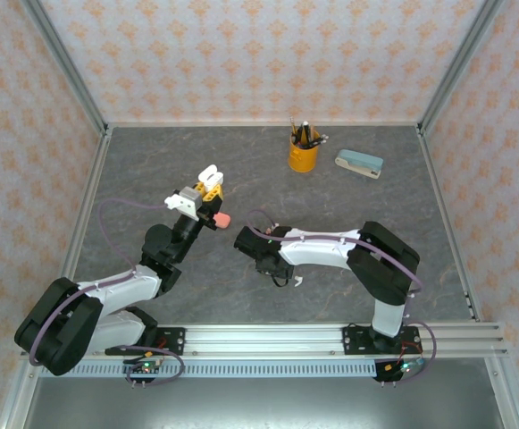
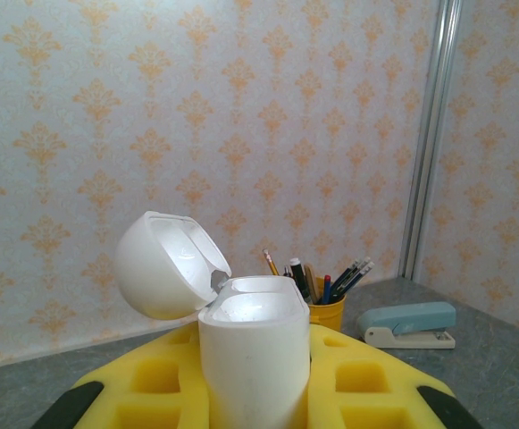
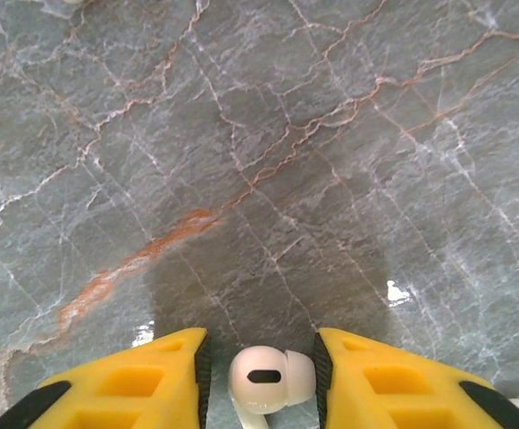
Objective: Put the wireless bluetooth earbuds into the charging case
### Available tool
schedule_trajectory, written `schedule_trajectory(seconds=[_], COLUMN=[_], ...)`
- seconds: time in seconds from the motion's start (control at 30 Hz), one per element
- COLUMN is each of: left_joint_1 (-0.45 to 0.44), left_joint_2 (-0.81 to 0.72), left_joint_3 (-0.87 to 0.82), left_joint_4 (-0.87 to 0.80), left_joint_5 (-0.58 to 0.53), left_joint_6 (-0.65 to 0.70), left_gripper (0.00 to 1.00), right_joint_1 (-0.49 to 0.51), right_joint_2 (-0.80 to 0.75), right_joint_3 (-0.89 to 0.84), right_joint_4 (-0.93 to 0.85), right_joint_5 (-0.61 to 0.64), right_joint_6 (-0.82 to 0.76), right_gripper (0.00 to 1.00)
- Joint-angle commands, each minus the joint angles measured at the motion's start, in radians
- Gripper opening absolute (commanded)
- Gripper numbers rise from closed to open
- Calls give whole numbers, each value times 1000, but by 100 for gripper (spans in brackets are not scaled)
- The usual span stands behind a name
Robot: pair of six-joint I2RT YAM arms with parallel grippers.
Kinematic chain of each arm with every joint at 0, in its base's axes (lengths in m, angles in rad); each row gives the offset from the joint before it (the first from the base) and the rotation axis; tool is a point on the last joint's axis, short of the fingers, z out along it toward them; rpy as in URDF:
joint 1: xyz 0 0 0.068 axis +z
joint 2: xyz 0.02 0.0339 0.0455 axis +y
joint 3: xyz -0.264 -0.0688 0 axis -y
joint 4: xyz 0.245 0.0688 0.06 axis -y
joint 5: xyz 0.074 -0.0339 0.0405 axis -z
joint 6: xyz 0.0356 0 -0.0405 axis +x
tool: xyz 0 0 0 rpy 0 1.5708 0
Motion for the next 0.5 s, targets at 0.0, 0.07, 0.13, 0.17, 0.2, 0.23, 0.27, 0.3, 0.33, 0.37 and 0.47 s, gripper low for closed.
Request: schedule_trajectory(seconds=[0.0,0.07,0.13,0.17,0.2,0.23,0.27,0.3,0.33,0.37,0.47], left_joint_1=[9,9,9,10,9,10,9,9,9,10,9], left_joint_2=[-10,-10,-10,-12,-11,-12,-11,-13,-14,-13,-14], left_joint_3=[-4,-4,-4,-4,-4,-4,-4,-4,-4,-4,-7], left_joint_4=[19,18,18,17,15,14,14,12,11,10,6], left_joint_5=[0,0,1,2,2,4,4,4,4,5,11], left_joint_6=[-11,-11,-11,-11,-10,-10,-9,-10,-11,-12,-11], left_gripper=[0,0,0,0,0,0,0,0,0,0,0], right_joint_1=[-8,-9,-8,-8,-8,-8,-8,-8,-8,-8,-8], right_joint_2=[15,9,1,-4,-12,-19,-28,-37,-46,-57,-87], right_joint_3=[-42,-51,-60,-65,-74,-81,-88,-96,-103,-111,-129], right_joint_4=[30,33,38,42,47,54,60,67,77,85,105], right_joint_5=[-19,-18,-17,-15,-12,-10,-7,-1,4,8,29], right_joint_6=[17,18,20,23,24,26,30,32,31,35,37], right_gripper=[34,32,30,30,29,29,28,28,28,28,27])
